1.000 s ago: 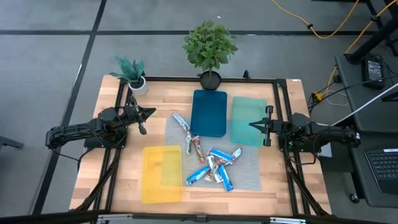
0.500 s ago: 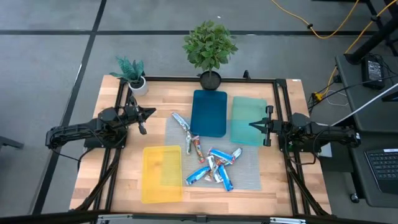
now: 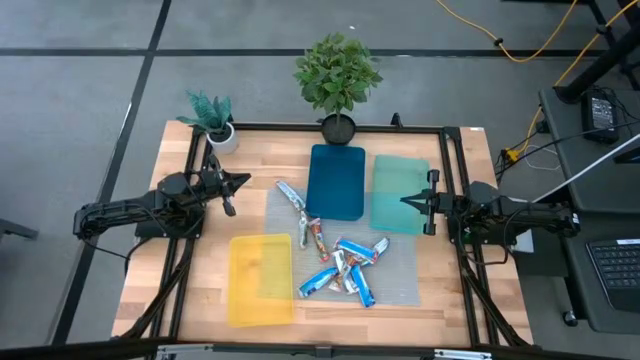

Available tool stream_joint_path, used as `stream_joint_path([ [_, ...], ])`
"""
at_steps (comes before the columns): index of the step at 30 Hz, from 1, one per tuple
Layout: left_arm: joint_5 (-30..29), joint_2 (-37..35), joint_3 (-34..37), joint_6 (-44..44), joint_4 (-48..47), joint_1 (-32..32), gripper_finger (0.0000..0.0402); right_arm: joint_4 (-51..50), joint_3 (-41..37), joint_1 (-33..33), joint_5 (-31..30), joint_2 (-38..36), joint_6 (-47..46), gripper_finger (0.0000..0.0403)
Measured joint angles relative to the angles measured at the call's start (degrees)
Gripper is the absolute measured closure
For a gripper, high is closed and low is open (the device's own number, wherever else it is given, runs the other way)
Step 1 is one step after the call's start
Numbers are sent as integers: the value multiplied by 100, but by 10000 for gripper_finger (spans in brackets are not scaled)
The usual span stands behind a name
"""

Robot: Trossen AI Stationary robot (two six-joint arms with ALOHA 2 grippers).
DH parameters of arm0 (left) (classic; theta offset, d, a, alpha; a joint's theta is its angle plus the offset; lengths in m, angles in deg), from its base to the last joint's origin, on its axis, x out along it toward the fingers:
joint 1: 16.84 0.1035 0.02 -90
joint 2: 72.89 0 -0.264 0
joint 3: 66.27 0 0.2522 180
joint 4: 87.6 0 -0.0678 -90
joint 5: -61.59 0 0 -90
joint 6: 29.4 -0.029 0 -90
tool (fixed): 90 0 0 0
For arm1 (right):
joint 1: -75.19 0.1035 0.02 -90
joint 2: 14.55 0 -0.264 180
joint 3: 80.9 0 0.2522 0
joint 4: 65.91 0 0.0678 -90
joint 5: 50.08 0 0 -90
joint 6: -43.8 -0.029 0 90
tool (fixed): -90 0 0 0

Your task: Pick and place Granola Bars by type

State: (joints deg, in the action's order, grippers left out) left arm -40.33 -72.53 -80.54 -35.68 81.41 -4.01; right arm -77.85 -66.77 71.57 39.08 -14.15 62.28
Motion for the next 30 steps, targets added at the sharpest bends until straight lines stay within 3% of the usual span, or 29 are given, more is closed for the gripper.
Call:
stream_joint_path([
  [18, -18, 0, 1, 16, 152, -1, 393, 0, 1, -1, 1, 0, 0, 393],
  [30, 148, 0, 0, 2459, 1297, -3, 389, 2, 2, -2, -42, 2, 28, 393],
])
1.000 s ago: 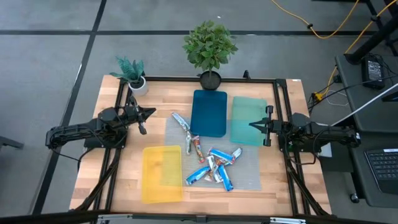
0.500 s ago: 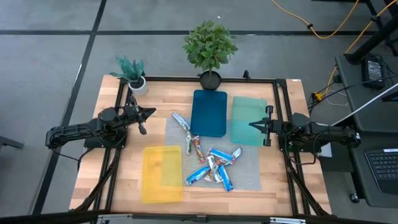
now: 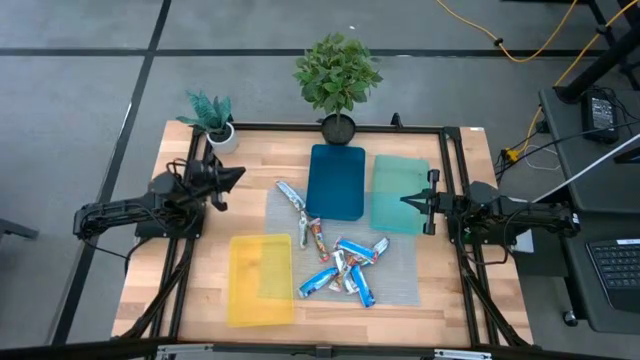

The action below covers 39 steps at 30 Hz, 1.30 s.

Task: Pick and place Granola Bars by type
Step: Put the yellow granola bar into the yellow bin

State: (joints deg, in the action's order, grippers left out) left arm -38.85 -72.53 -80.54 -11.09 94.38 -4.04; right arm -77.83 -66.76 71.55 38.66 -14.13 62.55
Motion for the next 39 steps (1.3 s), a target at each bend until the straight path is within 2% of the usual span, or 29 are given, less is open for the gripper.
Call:
stream_joint_path([
  [6, 909, 49, -264, 73, 488, 0, 381, 2, -1, 0, -6, -2, 42, 393],
  [10, 891, 527, -1319, 247, -417, 0, 375, 48, -2, 0, 6, 0, -52, 393],
  [16, 849, 2534, -3739, -247, -2425, 0, 375, 929, -1, 2, 140, 0, -106, 393],
  [20, 852, 3821, -5037, -1108, -3072, 0, 376, 1858, 0, 2, 142, -2, -532, 393],
  [23, 753, 4567, -5627, -1763, -3386, 1, 379, 2338, 0, 2, 140, -4, -823, 393],
  [28, 87, 5399, -5847, -1918, -4017, 159, 381, 2584, -2, 2, 143, -4, -1136, 393],
  [34, 399, 6309, -5847, -2155, -5350, 536, 356, 2628, -1, 2, 284, -4, -1564, 393],
  [39, 756, 6958, -5847, -3003, -5662, 619, 306, 2627, 0, 2, 284, -4, -1729, 393],
])
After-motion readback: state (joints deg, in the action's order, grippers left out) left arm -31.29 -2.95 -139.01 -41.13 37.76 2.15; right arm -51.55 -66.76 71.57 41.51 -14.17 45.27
